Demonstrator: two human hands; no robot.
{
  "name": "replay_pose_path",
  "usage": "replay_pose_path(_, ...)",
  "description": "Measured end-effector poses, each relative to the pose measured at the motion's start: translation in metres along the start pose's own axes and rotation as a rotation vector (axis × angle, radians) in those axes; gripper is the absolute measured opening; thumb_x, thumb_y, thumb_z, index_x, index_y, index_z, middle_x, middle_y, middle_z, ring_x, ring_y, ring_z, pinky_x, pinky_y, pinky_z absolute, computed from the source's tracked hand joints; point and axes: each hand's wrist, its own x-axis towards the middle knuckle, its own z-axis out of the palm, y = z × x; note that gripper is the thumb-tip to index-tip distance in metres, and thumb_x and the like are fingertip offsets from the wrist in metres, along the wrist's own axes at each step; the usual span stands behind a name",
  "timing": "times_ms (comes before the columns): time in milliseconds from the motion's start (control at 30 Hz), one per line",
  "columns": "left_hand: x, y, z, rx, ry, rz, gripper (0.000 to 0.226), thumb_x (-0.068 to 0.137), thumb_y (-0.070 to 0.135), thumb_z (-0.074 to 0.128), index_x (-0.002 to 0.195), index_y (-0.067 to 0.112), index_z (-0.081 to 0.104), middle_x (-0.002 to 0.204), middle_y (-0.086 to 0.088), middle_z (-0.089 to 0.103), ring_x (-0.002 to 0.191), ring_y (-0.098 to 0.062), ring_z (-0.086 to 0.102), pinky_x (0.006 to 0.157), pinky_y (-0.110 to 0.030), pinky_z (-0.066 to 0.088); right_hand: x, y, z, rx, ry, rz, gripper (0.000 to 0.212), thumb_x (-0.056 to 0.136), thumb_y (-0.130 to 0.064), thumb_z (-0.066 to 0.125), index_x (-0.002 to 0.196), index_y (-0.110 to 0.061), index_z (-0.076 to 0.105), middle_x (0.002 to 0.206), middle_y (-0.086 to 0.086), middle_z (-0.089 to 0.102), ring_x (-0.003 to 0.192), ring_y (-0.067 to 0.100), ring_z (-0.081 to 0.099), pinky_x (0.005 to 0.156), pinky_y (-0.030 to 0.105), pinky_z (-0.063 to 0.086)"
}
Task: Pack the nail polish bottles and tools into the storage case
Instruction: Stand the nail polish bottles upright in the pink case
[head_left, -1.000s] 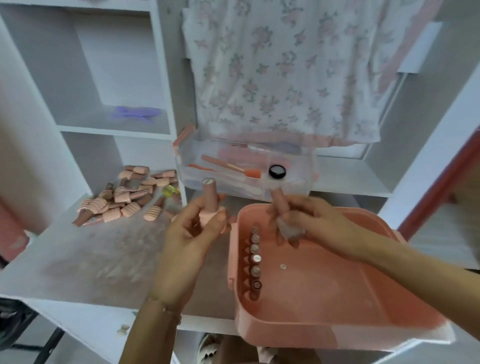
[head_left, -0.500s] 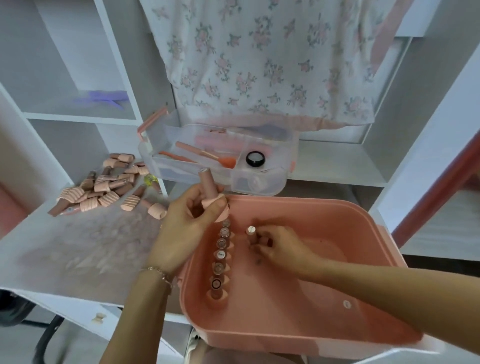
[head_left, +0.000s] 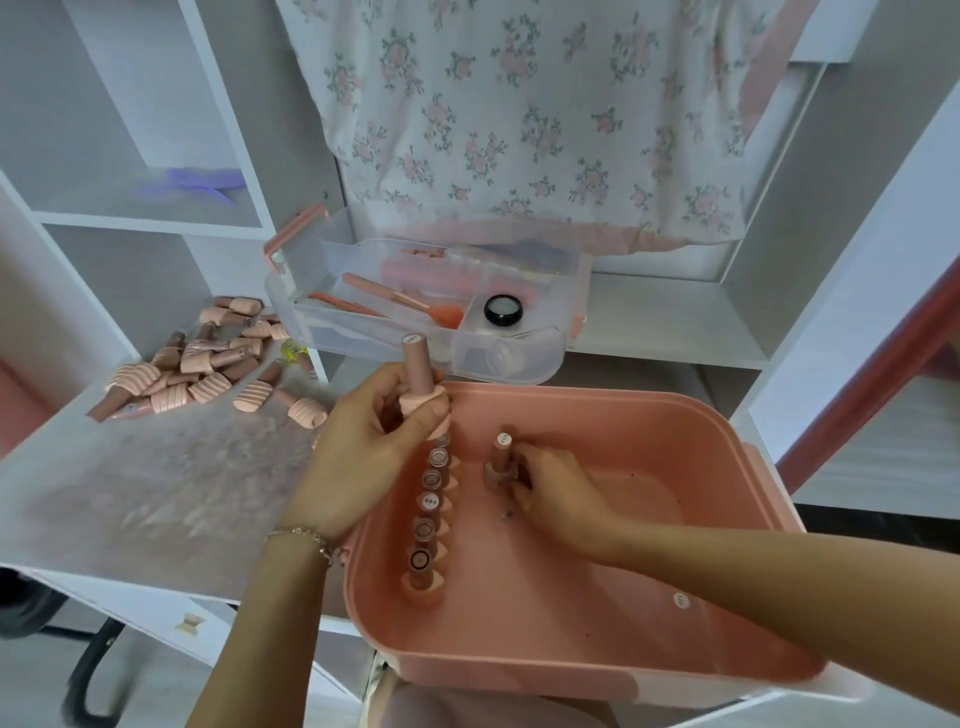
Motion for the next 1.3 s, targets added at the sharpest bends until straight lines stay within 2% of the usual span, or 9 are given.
replay_pose_path(67, 0.000, 0.000, 0.000, 0.003, -0.002, -0.003, 0.010, 0.084, 0.018, 0.066, 0.086, 0.028, 0.064, 0.087, -0.009, 0.069, 0.079, -0.013, 0.063, 0.077, -0.037, 0.051, 0.002, -0.002, 0.001, 0.008, 0.003, 0.004, 0.015, 0.081, -0.005, 0.047, 0.089, -0.011, 0.059, 0.100, 0.008, 0.065, 0.094, 0.027, 0.059, 0.078, 0.036, 0.046)
replay_pose_path(200, 0.000, 0.001, 0.000, 0.000, -0.003, 0.003, 0.010, 0.083, 0.021, 0.066, 0.083, 0.030, 0.064, 0.085, -0.005, 0.070, 0.077, -0.009, 0.062, 0.073, -0.029, 0.050, 0.002, -0.001, 0.006, 0.063, 0.032, 0.053, 0.017, 0.083, -0.008, 0.048, 0.097, -0.013, 0.056, 0.099, 0.006, 0.066, 0.094, 0.026, 0.059, 0.075, 0.032, 0.044)
replay_pose_path(333, 0.000, 0.001, 0.000, -0.009, -0.008, 0.004, 0.011, 0.083, 0.016, 0.067, 0.085, 0.027, 0.064, 0.087, -0.011, 0.069, 0.078, -0.013, 0.062, 0.074, -0.033, 0.051, 0.003, 0.002, 0.008, 0.065, 0.038, 0.056, 0.015, 0.084, -0.010, 0.051, 0.098, -0.014, 0.055, 0.097, 0.006, 0.065, 0.093, 0.026, 0.059, 0.073, 0.031, 0.043)
replay_pose_path(500, 0.001, 0.001, 0.001, -0.032, -0.011, 0.021, 0.014, 0.085, 0.014, 0.063, 0.086, 0.028, 0.063, 0.085, -0.009, 0.070, 0.077, -0.010, 0.062, 0.071, -0.025, 0.050, 0.004, 0.003, 0.009, 0.105, 0.054, 0.007, 0.016, 0.082, -0.004, 0.051, 0.093, -0.014, 0.058, 0.089, 0.000, 0.063, 0.085, 0.020, 0.059, 0.066, 0.020, 0.035)
replay_pose_path(667, 0.000, 0.000, 0.001, -0.060, -0.028, 0.033, 0.017, 0.085, 0.011, 0.062, 0.088, 0.028, 0.062, 0.084, -0.002, 0.070, 0.078, -0.006, 0.062, 0.073, -0.022, 0.050, 0.005, 0.002, 0.011, 0.134, 0.056, 0.000, 0.013, 0.083, -0.005, 0.053, 0.092, -0.013, 0.058, 0.088, 0.003, 0.066, 0.074, 0.022, 0.063, 0.073, 0.032, 0.048)
replay_pose_path(800, 0.000, 0.000, 0.000, -0.069, -0.027, 0.044, 0.016, 0.085, 0.013, 0.063, 0.088, 0.029, 0.062, 0.080, 0.005, 0.068, 0.075, -0.002, 0.062, 0.070, -0.017, 0.049, 0.005, 0.002, 0.012, 0.130, 0.059, 0.003, 0.012, 0.084, -0.007, 0.056, 0.094, -0.012, 0.059, 0.086, 0.004, 0.067, 0.067, 0.017, 0.060, 0.072, 0.031, 0.048)
replay_pose_path(1100, 0.000, -0.002, 0.000, -0.075, -0.032, 0.054, 0.018, 0.084, 0.012, 0.063, 0.088, 0.030, 0.063, 0.076, 0.012, 0.069, 0.075, -0.001, 0.062, 0.072, -0.017, 0.049, 0.006, 0.003, 0.013, 0.167, 0.053, -0.010, 0.008, 0.084, -0.008, 0.057, 0.091, -0.013, 0.058, 0.077, 0.002, 0.066, 0.050, 0.002, 0.053, 0.062, 0.021, 0.043)
replay_pose_path(1233, 0.001, -0.002, 0.001, -0.074, -0.029, 0.057, 0.020, 0.085, 0.011, 0.063, 0.089, 0.030, 0.063, 0.077, 0.010, 0.069, 0.076, -0.001, 0.062, 0.072, -0.017, 0.049, 0.007, 0.003, 0.014, 0.177, 0.059, -0.010, 0.007, 0.085, -0.008, 0.058, 0.091, -0.012, 0.058, 0.078, 0.003, 0.066, 0.054, 0.008, 0.054, 0.065, 0.026, 0.046)
replay_pose_path(1300, 0.001, -0.002, 0.001, -0.062, -0.030, 0.058, 0.019, 0.085, 0.012, 0.063, 0.089, 0.031, 0.063, 0.077, 0.011, 0.069, 0.076, -0.001, 0.062, 0.072, -0.018, 0.049, 0.007, 0.002, 0.014, 0.181, 0.054, -0.008, 0.008, 0.084, -0.007, 0.057, 0.090, -0.013, 0.057, 0.077, 0.005, 0.067, 0.051, 0.004, 0.053, 0.066, 0.028, 0.048)
